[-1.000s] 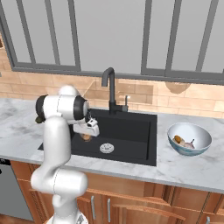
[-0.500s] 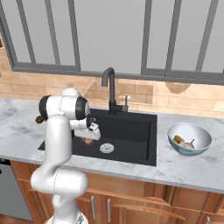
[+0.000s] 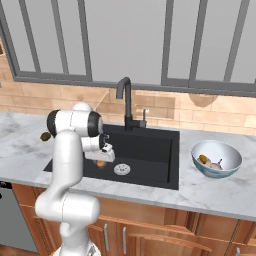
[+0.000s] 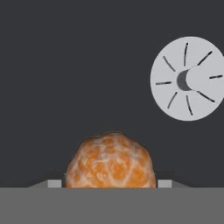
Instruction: There is a mixed pile of frozen fruits and vegetables on the counter. Locate all the frozen vegetables and place the items in a bowl on the counter. Take all the frozen fruits and defrost them in a running sink.
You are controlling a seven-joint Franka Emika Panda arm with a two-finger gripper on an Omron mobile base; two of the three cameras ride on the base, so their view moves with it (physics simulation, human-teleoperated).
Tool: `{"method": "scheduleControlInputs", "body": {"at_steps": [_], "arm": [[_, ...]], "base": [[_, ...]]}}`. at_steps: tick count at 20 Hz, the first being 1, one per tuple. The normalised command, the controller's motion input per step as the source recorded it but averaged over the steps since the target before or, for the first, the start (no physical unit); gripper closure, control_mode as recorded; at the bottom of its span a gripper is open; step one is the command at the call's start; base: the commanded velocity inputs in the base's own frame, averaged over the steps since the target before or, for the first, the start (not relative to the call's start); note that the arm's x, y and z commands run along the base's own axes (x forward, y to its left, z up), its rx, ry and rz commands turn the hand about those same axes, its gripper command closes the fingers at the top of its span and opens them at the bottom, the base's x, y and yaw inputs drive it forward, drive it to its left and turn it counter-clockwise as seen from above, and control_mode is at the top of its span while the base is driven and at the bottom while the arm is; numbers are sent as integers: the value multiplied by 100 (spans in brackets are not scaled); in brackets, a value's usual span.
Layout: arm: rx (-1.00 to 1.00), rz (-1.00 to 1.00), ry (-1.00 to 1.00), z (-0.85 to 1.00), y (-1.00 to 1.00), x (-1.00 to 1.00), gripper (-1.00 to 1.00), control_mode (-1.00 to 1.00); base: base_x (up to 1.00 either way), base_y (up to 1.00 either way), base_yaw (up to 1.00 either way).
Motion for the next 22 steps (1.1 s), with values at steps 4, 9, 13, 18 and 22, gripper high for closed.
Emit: {"method": "scheduleControlInputs", "body": {"at_steps": [4,9,13,18,22], "arm": [[0,4,0,-23,0,9,100,-100],[0,4,0,-20,0,7,100,-100],[0,3,-1,-15,-1,21,100,-100],[0,3,0,-16,1,15,-100,-100],[0,2,0,-11,0,11,-100,-100]], "base": [[0,0,0],[0,0,0],[0,0,0],[0,0,0],[0,0,0]]}}
